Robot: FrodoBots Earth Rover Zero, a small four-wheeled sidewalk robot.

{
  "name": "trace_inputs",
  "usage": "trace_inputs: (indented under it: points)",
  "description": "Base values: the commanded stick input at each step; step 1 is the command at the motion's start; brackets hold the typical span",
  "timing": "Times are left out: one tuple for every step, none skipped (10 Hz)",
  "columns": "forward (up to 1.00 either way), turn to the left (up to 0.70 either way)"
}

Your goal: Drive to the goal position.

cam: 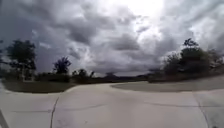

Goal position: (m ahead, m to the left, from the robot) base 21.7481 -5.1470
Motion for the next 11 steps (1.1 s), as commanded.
trace_inputs:
  points:
    - [0.85,0.00]
    - [0.85,0.05]
    - [0.85,0.20]
    - [0.85,0.32]
    - [0.85,0.34]
    - [0.85,0.09]
    - [0.85,0.00]
    - [0.85,0.00]
    - [0.85,0.30]
    - [0.85,0.34]
    - [0.85,0.34]
